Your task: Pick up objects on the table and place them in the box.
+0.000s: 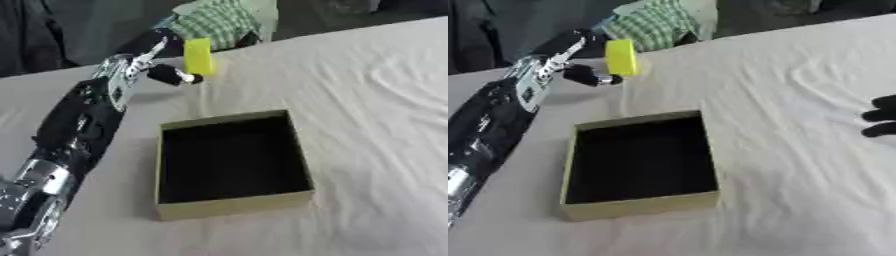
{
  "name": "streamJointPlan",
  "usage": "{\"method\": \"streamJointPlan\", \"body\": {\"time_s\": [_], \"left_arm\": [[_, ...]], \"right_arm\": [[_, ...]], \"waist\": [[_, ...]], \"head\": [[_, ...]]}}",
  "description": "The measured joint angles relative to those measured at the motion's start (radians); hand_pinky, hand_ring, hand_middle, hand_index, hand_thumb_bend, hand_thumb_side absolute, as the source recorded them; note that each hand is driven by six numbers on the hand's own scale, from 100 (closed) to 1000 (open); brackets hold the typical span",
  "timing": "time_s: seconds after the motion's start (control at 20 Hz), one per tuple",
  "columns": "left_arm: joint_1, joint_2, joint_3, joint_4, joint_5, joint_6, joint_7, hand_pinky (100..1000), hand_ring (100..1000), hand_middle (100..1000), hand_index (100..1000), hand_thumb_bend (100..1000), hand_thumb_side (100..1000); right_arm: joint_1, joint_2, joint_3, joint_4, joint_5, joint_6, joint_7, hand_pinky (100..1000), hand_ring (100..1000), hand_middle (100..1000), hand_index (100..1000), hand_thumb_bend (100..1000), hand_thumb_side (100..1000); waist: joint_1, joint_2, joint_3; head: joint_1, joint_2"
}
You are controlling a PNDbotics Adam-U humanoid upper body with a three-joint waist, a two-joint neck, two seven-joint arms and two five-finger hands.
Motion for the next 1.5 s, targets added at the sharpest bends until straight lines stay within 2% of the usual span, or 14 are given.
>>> {"method": "streamJointPlan", "body": {"time_s": [0.5, 1.05, 1.5], "left_arm": [[-0.003, 0.002, 0.000, -0.012, 0.009, 0.009, 0.025, 856, 837, 881, 875, 699, 574], [-0.009, 0.028, 0.004, -0.031, 0.020, 0.025, 0.077, 868, 850, 894, 877, 683, 573], [-0.027, 0.043, 0.006, -0.054, 0.044, 0.006, 0.086, 872, 853, 891, 873, 674, 577]], "right_arm": [[0.000, 0.002, 0.000, 0.000, 0.000, 0.000, 0.003, 653, 743, 743, 925, 100, 761], [0.002, 0.022, -0.004, 0.001, 0.016, -0.003, 0.005, 651, 740, 742, 926, 100, 778], [0.001, 0.035, -0.007, 0.001, 0.031, -0.004, 0.005, 650, 739, 741, 926, 100, 787]], "waist": [[0.000, 0.002, 0.003], [-0.010, 0.052, -0.003], [-0.009, 0.094, -0.011]], "head": [[0.000, -0.008], [0.005, -0.024], [0.009, -0.035]]}}
